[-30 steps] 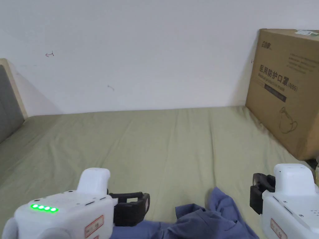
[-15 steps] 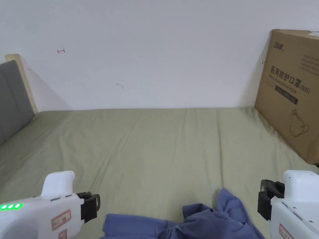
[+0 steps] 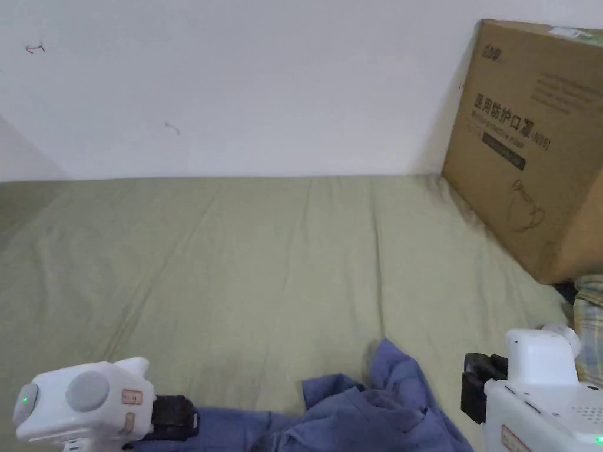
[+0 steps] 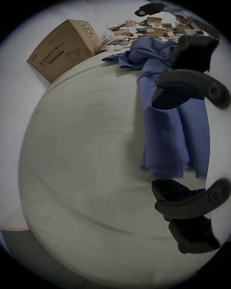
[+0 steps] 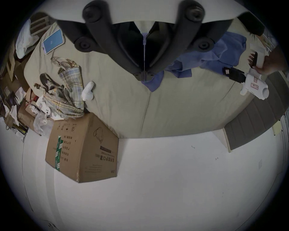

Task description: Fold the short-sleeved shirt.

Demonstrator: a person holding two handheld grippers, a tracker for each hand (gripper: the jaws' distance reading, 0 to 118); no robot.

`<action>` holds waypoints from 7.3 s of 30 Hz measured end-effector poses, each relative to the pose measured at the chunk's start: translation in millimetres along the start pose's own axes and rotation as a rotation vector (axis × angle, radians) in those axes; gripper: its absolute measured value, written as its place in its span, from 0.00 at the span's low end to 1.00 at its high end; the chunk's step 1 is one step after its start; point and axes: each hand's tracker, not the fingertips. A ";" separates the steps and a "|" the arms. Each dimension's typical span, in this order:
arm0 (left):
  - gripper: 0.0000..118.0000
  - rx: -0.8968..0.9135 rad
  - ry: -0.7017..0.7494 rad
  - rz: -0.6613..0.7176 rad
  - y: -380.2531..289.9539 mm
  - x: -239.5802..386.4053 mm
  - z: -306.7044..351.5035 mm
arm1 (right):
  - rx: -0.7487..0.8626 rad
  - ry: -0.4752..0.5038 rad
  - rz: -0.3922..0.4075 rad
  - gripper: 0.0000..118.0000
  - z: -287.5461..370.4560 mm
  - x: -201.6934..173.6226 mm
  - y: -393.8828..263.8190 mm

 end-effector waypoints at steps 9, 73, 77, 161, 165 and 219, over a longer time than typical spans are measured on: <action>0.07 0.284 -0.117 -0.062 -43.7 5.9 91.4 | -0.229 0.198 -0.137 0.17 -121.7 23.7 26.1; 0.07 0.495 0.046 0.051 153.7 -2.5 214.1 | -0.092 -0.027 -0.232 0.02 -111.3 159.4 210.0; 0.07 0.211 0.056 0.078 72.5 -49.4 135.3 | -0.441 -0.022 -0.240 0.02 -146.6 166.7 66.5; 0.07 0.444 0.019 0.155 -132.5 -70.5 194.4 | -0.806 0.214 0.039 0.83 -358.7 -52.3 98.3; 0.07 0.420 0.019 0.182 -133.7 -77.8 189.1 | -0.741 0.174 0.101 0.04 -349.3 -54.6 101.1; 0.07 1.113 0.030 -0.146 252.2 42.0 375.1 | 0.476 0.082 -0.083 0.04 -6.3 36.2 552.5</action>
